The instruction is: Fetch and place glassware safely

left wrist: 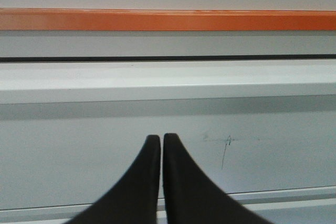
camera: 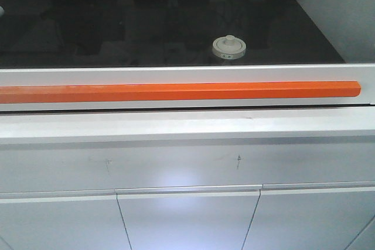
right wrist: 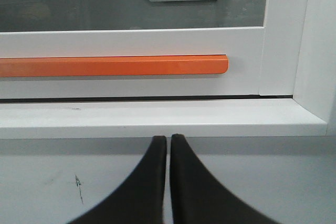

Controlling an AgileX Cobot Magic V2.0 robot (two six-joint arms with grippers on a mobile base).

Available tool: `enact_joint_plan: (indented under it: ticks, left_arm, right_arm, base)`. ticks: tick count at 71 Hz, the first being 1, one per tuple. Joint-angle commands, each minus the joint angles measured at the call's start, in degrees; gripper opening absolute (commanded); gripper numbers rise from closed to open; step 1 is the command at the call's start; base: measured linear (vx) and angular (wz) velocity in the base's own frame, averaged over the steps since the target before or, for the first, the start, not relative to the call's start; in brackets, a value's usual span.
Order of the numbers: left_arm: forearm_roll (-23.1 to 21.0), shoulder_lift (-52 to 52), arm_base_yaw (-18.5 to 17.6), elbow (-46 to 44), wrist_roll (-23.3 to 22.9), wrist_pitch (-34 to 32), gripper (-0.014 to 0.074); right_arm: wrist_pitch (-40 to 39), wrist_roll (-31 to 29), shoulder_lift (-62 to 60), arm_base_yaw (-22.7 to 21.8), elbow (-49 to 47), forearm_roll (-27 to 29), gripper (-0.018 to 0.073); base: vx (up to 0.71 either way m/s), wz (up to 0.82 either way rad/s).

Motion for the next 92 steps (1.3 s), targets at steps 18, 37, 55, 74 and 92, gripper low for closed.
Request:
enact_joint_plan:
  ticks: [18,37,55,74,92]
  left_arm:
    - [-0.57,-0.64,0.04,1.6,-0.19,-4.04,-0.0007]
    - [-2.24,-0.64,0.04,1.6,-0.41,-8.26,-0.0007]
    - [-6.11,-0.64,0.04,-0.14,-0.41,-23.76,-0.0007]
    - [-0.56,4.38,0.04,-16.05,0.41,-27.91,-0.0007]
    - [6.31,19.9,0.04,-38.56,1.57,-27.72,-0.0007]
  right_arm:
    - [-4.46,-0.22,-0.7,-0.07,1.13,-0.12,-0.0004]
    - [-5.27,-0.11,-0.7,-0.06,1.13,-0.12,-0.0004]
    - [-18.26,-0.02,-0.7,-0.06,0.22,-0.07,-0.0004]
    - [-19.8,-2.29,3.36,-0.06,-12.02,-0.13,-0.0004]
    - [-19.8,-4.51,17.62,-0.06,-31.91,-0.13,-0.0004]
  base:
    - [0.0,0.0]
    - [0.0,0.0]
    - [0.0,0.0]
    - [0.0,0.0]
    - [0.0,0.0]
